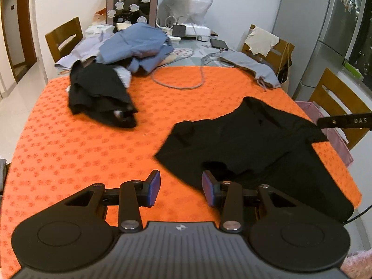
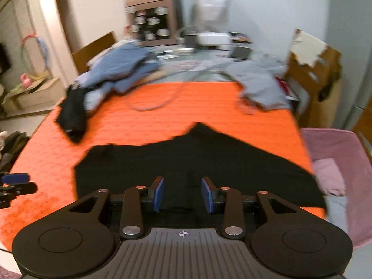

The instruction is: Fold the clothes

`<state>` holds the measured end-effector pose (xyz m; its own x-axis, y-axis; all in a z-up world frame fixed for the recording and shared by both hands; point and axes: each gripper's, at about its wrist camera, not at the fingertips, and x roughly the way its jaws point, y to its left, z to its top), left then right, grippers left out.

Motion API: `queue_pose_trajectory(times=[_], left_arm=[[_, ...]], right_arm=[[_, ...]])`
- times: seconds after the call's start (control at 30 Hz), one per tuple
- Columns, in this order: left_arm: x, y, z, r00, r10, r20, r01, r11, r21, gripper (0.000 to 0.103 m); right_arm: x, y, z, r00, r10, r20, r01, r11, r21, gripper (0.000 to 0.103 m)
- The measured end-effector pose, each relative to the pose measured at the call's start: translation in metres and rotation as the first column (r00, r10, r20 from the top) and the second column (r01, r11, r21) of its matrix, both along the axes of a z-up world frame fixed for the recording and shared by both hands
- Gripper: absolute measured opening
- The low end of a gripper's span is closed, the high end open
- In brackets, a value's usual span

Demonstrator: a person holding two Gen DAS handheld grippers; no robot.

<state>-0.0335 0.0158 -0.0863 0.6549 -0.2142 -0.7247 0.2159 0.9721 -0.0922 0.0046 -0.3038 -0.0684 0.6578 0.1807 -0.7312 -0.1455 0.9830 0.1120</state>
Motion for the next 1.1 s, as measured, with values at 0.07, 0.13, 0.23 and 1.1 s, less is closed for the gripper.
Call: queue_pose_trajectory(times=[0.07,0.13,0.23,1.1], left_arm=[[0.002,-0.019,-0.001,1.000,0.022,-0.001,-0.022,1.000,0.009,0.045],[0.002,-0.034,0.001,0.998,0.056,-0.001,-0.056,0.998,0.004,0.045],[0.001,-0.057,0.003,0.994,0.113,-0.001,-0.113,0.994,-0.008,0.045],[-0.020,-0.148,0.029,0.959,0.278,0.048,-0.280,0.959,0.043,0.047]], right_arm=[[0.002,-0.031,-0.003,0.999,-0.036,-0.010,0.036,0.999,0.012,0.038],[0.005,-0.063,-0.006,0.997,-0.069,-0.024,0.069,0.997,0.026,0.038],[0.009,-0.105,-0.012,0.994,-0.104,-0.034,0.105,0.994,0.030,0.038],[0.033,-0.324,-0.173,0.616,-0.506,-0.603,0.788,0.389,0.478,0.053]])
